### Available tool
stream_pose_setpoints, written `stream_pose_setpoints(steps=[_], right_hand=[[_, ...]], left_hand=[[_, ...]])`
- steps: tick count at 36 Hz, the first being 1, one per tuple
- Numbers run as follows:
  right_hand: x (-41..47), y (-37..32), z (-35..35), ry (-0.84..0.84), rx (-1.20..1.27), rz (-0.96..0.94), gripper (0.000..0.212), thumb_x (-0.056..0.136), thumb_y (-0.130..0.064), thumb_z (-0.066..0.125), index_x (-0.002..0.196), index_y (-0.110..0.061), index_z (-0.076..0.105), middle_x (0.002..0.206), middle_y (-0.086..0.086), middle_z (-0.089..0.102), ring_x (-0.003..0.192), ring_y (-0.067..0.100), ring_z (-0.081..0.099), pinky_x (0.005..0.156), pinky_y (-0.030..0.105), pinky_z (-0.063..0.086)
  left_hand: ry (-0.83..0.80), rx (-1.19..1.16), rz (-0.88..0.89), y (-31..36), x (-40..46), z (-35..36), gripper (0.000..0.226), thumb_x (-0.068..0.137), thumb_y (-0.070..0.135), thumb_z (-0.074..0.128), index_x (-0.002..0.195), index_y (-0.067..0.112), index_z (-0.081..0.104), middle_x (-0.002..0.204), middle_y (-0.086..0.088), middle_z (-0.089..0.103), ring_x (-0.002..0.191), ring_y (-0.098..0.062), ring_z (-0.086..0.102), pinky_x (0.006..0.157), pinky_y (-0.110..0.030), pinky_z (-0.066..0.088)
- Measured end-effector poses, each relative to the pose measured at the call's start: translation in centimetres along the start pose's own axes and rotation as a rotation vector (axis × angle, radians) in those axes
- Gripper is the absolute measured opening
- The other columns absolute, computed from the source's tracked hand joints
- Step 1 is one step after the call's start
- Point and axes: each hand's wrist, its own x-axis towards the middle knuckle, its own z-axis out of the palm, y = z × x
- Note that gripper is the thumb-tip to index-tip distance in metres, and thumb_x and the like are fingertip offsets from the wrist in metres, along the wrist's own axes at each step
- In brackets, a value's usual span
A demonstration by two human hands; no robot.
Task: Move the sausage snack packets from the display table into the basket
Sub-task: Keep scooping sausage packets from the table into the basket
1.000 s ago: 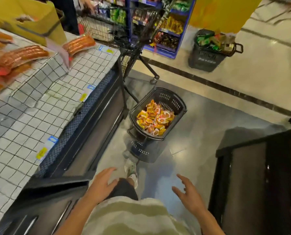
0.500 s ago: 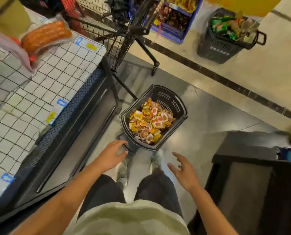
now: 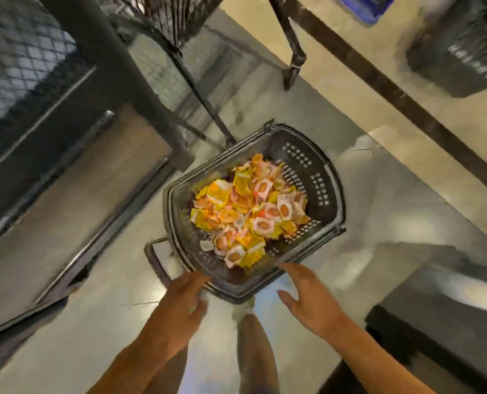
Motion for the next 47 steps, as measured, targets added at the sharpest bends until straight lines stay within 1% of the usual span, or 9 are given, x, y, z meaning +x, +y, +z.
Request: stream_pose_setpoints(steps=[2,7,10,19,25,31,36,43,47], right_hand=[[3.2,0.6,-0.2,0.026,0.018,0.008,0.059,0.101,-0.041,0.057,0.153,-0.028,0.036,0.155,-0.003,0.043,0.144,0.018,0.038,0.114,0.030,0.036],[10.8,2.2,-0.3,0.032,0.002,-0.064,0.058,0.100,-0.030,0.061,0.153,-0.024,0.037,0.155,0.000,0.043,0.143,0.023,0.039,0.112,0.040,0.041],[15.3,3.5,0.1,0.040,-0.078,-0.055,0.060,0.099,-0.032,0.061,0.152,-0.022,0.035,0.154,0.005,0.041,0.143,0.027,0.038,0.110,0.041,0.043],[24.4,6.0,3.3,-0.198,-0.394,0.095,0.110,0.089,-0.048,0.072,0.161,-0.018,-0.007,0.170,0.005,-0.009,0.156,0.033,-0.006,0.127,0.049,0.009],[26.3,5.6,3.5,0.039,-0.388,0.087,0.061,0.101,-0.041,0.056,0.149,-0.011,0.035,0.153,0.010,0.040,0.142,0.033,0.037,0.113,0.047,0.038],[24.9,5.6,0.8,0.139,-0.271,0.090,0.056,0.102,-0.034,0.055,0.145,-0.008,0.032,0.120,0.019,0.065,0.112,0.040,0.064,0.092,0.046,0.051],[21.3,4.7,-0.7,0.241,-0.119,0.089,0.047,0.100,-0.029,0.058,0.140,-0.024,0.034,0.119,0.012,0.065,0.110,0.035,0.065,0.097,0.050,0.053],[16.5,1.5,3.4,0.185,-0.014,-0.069,0.040,0.096,-0.027,0.063,0.130,-0.033,0.042,0.118,0.001,0.068,0.106,0.028,0.066,0.093,0.046,0.054],[17.1,0.0,7.5,0.075,0.029,-0.136,0.037,0.094,-0.019,0.061,0.128,-0.032,0.053,0.123,-0.006,0.062,0.115,0.017,0.060,0.096,0.038,0.050]], left_hand=[[-0.002,-0.011,0.044,-0.8,2.8,1.9,0.047,0.097,0.019,0.063,0.141,0.030,0.049,0.146,0.011,0.043,0.139,-0.015,0.042,0.117,-0.022,0.029],[0.018,-0.030,0.134,-1.8,9.3,4.4,0.043,0.095,0.012,0.062,0.138,0.016,0.057,0.142,-0.003,0.055,0.129,-0.006,0.042,0.104,0.000,0.020],[0.042,-0.046,0.163,-2.5,12.7,5.2,0.043,0.095,0.013,0.062,0.138,0.013,0.057,0.145,-0.006,0.054,0.134,-0.020,0.050,0.107,-0.021,0.038],[0.021,0.055,0.044,-5.5,18.5,7.7,0.039,0.091,0.007,0.068,0.129,0.011,0.063,0.133,-0.010,0.062,0.124,-0.033,0.054,0.106,-0.042,0.043],[-0.033,0.035,0.020,-7.3,19.7,9.5,0.048,0.092,0.014,0.065,0.138,0.024,0.054,0.143,-0.001,0.052,0.129,-0.026,0.046,0.110,-0.038,0.039],[-0.062,-0.007,0.035,-6.6,18.7,9.9,0.046,0.097,0.019,0.060,0.141,0.027,0.050,0.152,0.006,0.041,0.139,-0.020,0.038,0.112,-0.034,0.036],[-0.044,-0.195,0.033,-5.0,18.3,9.6,0.037,0.100,0.022,0.059,0.137,0.026,0.054,0.150,0.015,0.040,0.136,-0.005,0.041,0.097,-0.002,0.030],[-0.005,-0.888,-0.301,-2.1,20.4,7.1,0.026,0.103,0.028,0.053,0.129,0.027,0.056,0.130,0.003,0.060,0.095,0.003,0.066,0.065,-0.008,0.050],[-0.021,-0.878,-0.410,-2.8,21.8,6.6,0.034,0.103,0.022,0.053,0.135,0.010,0.054,0.137,-0.009,0.058,0.120,-0.020,0.058,0.095,-0.033,0.049]])
